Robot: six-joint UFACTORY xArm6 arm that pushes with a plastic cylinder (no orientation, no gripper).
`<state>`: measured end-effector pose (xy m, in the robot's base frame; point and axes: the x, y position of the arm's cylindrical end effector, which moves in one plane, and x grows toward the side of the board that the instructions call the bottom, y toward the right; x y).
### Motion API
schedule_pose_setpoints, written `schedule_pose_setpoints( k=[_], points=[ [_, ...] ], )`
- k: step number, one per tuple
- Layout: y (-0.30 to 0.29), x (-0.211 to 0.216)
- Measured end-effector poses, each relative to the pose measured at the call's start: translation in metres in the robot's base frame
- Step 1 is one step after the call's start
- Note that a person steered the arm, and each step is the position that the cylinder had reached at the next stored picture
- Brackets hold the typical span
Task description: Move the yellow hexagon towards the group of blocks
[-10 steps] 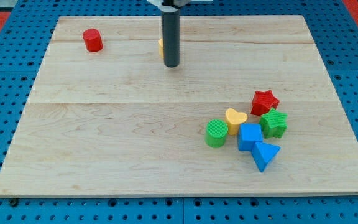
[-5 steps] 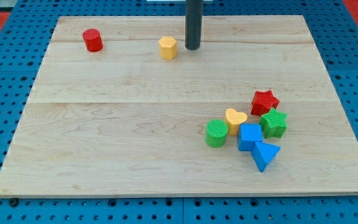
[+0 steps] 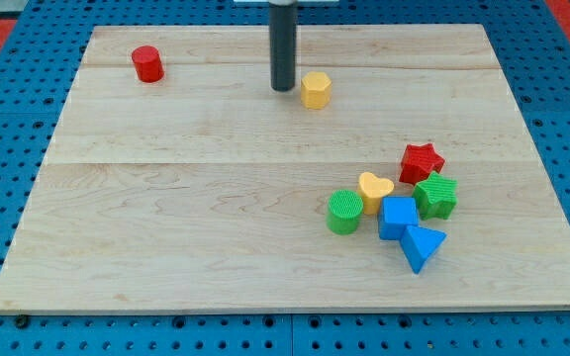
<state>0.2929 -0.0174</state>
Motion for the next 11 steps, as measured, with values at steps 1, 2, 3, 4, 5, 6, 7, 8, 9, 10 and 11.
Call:
schedule_pose_setpoints(
  k=[1, 2, 3, 4, 5, 6, 7, 8, 9, 10, 11],
  points=[
    [0.042, -0.018],
    [0.074, 0.035],
    [0.082, 0.080],
    [0.082, 0.087],
    [0.061, 0.065],
    [0.061, 0.037],
    [0.007, 0.032],
    [0.024, 0.065],
    [0.085, 0.106],
    [0.084, 0.118],
    [0.063, 0.086]
  ],
)
